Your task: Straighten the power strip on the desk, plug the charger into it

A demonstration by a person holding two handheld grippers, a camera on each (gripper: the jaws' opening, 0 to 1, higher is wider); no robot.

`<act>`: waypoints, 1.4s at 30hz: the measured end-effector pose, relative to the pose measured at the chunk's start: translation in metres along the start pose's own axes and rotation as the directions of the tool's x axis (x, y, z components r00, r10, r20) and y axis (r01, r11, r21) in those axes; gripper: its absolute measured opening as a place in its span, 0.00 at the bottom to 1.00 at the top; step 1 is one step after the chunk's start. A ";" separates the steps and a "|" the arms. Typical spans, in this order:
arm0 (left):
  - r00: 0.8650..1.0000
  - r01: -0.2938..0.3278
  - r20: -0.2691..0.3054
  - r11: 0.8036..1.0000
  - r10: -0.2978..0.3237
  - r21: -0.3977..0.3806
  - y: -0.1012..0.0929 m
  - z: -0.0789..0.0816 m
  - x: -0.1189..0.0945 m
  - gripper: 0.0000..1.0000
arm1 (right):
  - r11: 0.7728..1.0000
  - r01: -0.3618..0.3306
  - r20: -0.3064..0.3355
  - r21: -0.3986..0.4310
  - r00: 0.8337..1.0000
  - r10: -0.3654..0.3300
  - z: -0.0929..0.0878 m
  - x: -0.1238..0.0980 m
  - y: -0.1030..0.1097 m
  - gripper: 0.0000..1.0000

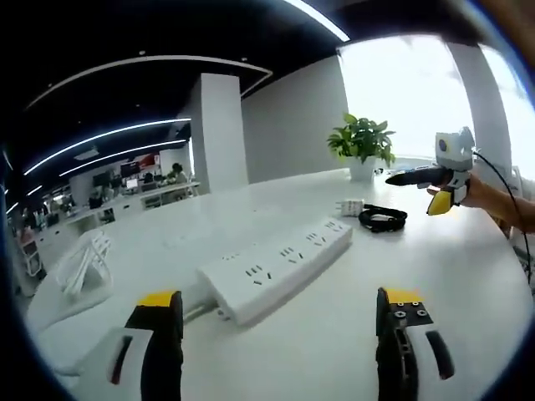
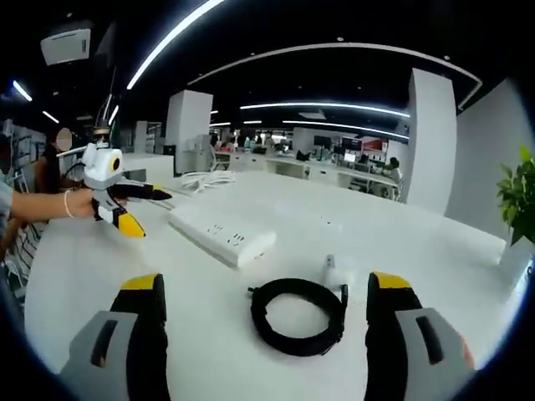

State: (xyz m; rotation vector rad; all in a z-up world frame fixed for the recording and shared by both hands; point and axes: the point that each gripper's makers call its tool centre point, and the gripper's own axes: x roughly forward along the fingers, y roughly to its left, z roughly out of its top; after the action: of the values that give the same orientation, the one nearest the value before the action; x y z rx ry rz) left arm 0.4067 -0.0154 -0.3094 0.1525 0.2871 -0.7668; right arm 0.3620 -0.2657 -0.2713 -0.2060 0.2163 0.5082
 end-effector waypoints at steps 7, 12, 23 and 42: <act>1.000 -0.001 0.003 1.000 0.001 0.001 0.000 0.001 -0.002 0.98 | 1.000 -0.014 -0.001 0.017 1.000 0.014 -0.003 0.001 0.002 0.96; 1.000 -0.005 -0.004 1.000 0.006 0.008 0.001 -0.002 -0.002 0.97 | 1.000 -0.018 -0.003 0.019 1.000 0.019 -0.003 0.002 0.003 0.90; 1.000 -0.006 -0.004 1.000 0.006 0.010 0.002 -0.003 -0.003 0.96 | 0.999 -0.031 -0.008 0.016 0.999 0.031 -0.004 0.004 0.004 0.70; 1.000 -0.004 -0.002 1.000 0.004 0.001 0.000 -0.006 -0.002 0.96 | 0.998 -0.055 -0.106 -0.019 0.993 0.053 -0.018 0.011 0.008 0.64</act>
State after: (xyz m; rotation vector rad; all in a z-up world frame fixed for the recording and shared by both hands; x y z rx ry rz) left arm 0.4041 -0.0130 -0.3145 0.1548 0.2883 -0.7629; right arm 0.3651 -0.2584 -0.2927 -0.2489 0.3204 0.5545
